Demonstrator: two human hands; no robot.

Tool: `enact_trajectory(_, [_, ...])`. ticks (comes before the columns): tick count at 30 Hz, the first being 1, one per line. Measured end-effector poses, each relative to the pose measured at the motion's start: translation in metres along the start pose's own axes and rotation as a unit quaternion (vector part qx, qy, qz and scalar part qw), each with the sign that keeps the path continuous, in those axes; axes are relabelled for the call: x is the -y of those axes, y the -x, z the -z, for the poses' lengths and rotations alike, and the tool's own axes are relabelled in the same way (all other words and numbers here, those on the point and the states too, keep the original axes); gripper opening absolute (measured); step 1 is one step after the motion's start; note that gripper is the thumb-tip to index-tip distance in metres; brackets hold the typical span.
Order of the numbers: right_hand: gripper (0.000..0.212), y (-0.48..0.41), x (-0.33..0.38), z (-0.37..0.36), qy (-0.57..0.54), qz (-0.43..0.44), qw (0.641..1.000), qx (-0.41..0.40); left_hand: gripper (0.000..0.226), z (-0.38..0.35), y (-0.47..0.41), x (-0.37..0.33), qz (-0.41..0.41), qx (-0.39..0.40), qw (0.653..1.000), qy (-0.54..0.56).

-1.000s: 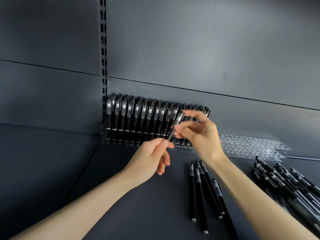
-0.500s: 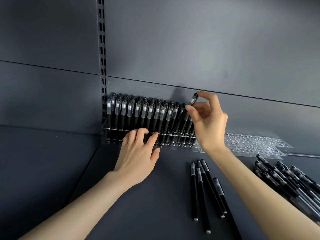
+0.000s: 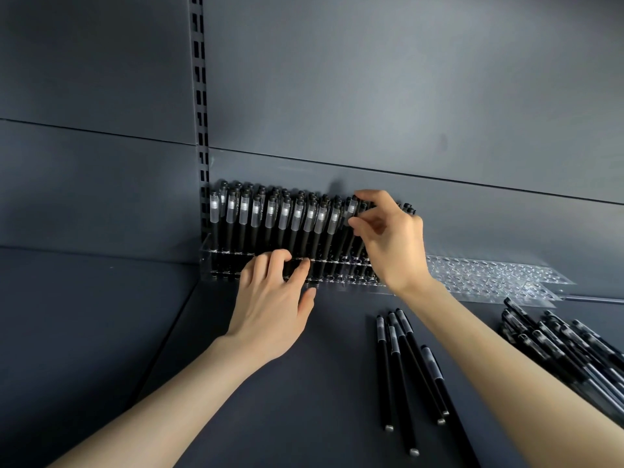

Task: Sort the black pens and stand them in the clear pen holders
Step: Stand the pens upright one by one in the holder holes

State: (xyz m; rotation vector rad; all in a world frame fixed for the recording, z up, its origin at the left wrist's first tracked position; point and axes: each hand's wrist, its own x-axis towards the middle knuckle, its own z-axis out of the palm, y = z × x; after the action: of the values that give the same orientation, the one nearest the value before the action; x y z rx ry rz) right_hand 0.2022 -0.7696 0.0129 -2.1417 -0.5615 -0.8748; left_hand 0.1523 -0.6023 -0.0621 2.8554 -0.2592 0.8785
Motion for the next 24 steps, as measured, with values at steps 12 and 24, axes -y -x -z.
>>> enact_trajectory(12, [0.031, 0.005, 0.0, -0.001, 0.04, -0.005, 0.999, 0.037, 0.053, 0.001, 0.002, -0.001, 0.003, 0.011, 1.0, -0.01])
enact_trajectory(24, [0.02, 0.033, -0.002, 0.023, 0.028, -0.062, 0.997, 0.045, 0.034, 0.024, 0.01, -0.025, 0.026, 0.058, 0.992, 0.11])
